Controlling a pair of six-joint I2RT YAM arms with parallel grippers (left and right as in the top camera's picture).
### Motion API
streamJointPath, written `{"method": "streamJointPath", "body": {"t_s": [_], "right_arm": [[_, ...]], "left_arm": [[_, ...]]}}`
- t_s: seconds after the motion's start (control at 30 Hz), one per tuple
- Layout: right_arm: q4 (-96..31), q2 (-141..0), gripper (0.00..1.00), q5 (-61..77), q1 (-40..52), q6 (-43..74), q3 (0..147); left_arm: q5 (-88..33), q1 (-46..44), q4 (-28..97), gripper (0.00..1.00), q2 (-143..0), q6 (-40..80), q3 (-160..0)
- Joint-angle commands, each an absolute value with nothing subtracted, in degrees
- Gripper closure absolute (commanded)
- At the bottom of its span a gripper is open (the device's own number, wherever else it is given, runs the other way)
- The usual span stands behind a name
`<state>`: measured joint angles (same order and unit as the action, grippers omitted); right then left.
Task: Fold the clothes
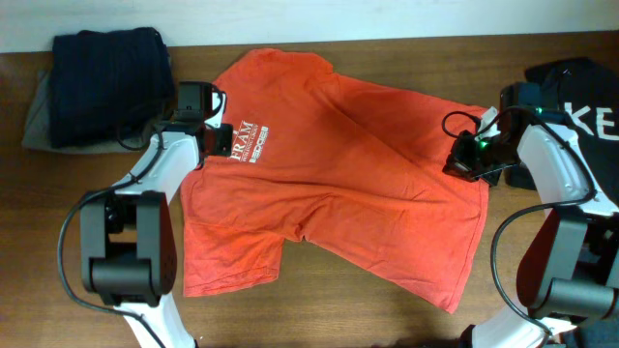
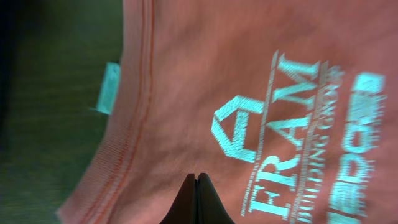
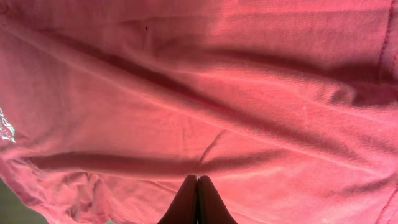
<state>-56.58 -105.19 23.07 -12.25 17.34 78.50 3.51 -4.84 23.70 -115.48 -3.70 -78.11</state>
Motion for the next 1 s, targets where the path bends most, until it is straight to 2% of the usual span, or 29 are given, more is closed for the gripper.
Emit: {"method": "streamJointPath", "body": {"t_s": [0.0,0.23,0.5,0.97], "right_arm": [[-56.9,-105.6,0.96,23.8,-12.0,16.9,79.5],[-57.3,-105.6,0.96,23.8,-11.9,16.9,79.5],[-58.5,-105.6,0.96,23.8,-11.9,16.9,79.5],[-64.2,-105.6,0.96,23.4,-12.0,15.2,79.5]], "left_arm": [[3.9,-4.8,23.4,0.99,-118.2,-4.9,-78.1],[3.9,-4.8,23.4,0.99,-120.6,-4.8,-78.1],[3.9,-4.8,29.5,0.99,-121.1,-4.8,-78.1],[3.9,-4.8,29.6,0.99,-121.1,-4.8,-78.1]]}}
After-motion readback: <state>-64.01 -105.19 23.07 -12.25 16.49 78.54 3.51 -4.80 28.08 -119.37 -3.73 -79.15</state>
